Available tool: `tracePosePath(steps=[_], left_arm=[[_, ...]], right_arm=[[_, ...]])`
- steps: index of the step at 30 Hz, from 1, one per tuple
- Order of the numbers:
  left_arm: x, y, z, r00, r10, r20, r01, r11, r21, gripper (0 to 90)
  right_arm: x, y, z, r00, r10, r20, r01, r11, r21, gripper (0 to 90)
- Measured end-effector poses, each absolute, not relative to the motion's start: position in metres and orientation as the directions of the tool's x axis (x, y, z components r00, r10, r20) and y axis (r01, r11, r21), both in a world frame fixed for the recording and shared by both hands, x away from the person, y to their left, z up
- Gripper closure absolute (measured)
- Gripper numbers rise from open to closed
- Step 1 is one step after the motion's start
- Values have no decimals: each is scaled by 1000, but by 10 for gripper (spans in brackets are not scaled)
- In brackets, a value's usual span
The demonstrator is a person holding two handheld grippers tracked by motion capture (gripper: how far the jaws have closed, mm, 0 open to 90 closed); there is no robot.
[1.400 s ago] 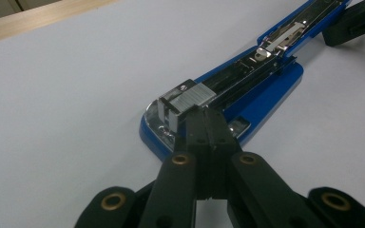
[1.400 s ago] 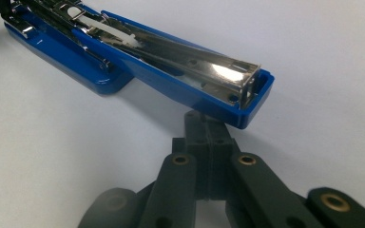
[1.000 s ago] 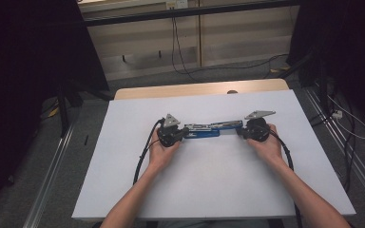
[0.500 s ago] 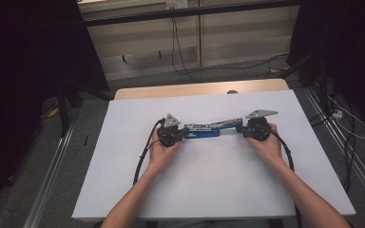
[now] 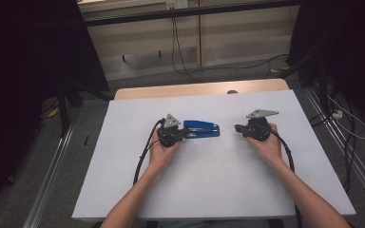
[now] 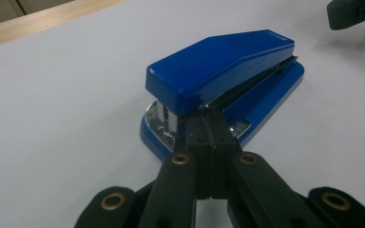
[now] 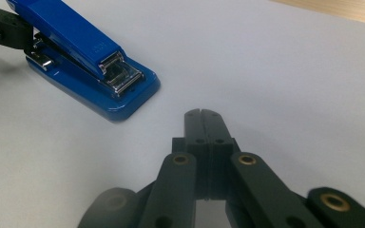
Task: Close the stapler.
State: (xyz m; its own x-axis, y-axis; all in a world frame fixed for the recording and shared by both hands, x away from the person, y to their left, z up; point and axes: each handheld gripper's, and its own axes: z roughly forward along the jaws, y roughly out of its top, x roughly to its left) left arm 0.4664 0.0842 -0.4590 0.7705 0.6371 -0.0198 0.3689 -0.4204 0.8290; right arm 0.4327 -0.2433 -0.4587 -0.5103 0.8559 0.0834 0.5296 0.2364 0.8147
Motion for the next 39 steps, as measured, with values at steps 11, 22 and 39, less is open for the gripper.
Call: tracePosePath(steps=[11,22,39], left_arm=[[463,83,-458,778,629,-10,360,-432,827,887],[457,86,-457,780,625,-18,372,-440,818,820],[452,100,-448,714,699,-25,388,-366,846,216]], right_arm=[[431,-245,-455,-507,856,103,515,205,832,881],[429,-247,-453,-502,855,128,513,175,840,692],[422,-248,-447,-449,876,174,521,98,848,69]])
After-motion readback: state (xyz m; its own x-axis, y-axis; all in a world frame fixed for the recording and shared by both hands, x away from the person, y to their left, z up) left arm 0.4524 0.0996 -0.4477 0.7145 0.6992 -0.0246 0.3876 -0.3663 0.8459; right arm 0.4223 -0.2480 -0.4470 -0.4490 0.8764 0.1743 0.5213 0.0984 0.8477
